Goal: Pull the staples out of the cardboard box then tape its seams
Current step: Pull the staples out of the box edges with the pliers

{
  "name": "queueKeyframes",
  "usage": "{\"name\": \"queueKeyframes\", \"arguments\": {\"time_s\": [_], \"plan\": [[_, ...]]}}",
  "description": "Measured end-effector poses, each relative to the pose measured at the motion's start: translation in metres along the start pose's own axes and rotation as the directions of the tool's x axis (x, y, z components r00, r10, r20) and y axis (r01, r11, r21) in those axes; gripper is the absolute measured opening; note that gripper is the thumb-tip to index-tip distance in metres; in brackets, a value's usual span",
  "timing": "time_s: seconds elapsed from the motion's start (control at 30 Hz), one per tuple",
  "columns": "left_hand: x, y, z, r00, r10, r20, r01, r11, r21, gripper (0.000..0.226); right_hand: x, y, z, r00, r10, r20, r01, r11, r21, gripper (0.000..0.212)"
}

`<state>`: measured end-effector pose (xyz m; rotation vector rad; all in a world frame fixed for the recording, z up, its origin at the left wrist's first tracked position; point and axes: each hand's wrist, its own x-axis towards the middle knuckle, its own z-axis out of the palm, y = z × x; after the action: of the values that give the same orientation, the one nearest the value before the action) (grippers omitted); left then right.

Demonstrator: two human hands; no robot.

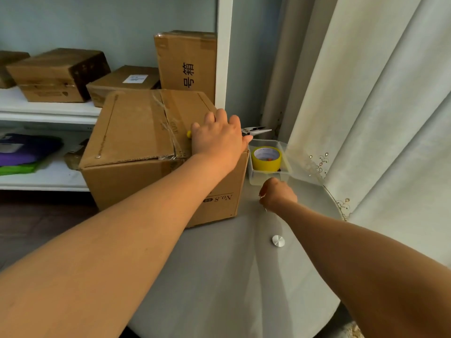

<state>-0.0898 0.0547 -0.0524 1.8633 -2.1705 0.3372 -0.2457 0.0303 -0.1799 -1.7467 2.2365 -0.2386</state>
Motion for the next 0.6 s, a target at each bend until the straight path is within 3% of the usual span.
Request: {"name": "queueKeyframes", "arguments": {"time_s": [0.27, 0.37, 0.5, 0.6], "plan": [[-0.001, 0.002, 0.0, 1.0, -0.003, -0.002, 0.003, 1.0, -0.005, 0.049, -0.005, -0.01, -0.027, 0.988, -0.037, -0.152, 0.03, 0.998, -0.048, 0.028], [0.002, 0.004, -0.003, 0.997, 0.022, 0.075, -0.021, 1.0, -0.017, 0.052, -0.011, -0.021, -0.056, 0.968, -0.078, -0.24, 0.067, 0.996, -0.054, 0.026], [0.004, -0.013, -0.023, 0.989, -0.001, 0.147, 0.009, 0.999, -0.053, 0.057, -0.034, -0.045, -0.092, 0.903, -0.237, -0.359, 0.216, 0.971, -0.099, 0.051], [-0.003, -0.036, -0.044, 0.989, -0.026, 0.144, 0.023, 0.999, 0.023, 0.06, -0.05, -0.058, -0.103, 0.853, -0.279, -0.442, 0.281, 0.958, -0.063, 0.061]]}}
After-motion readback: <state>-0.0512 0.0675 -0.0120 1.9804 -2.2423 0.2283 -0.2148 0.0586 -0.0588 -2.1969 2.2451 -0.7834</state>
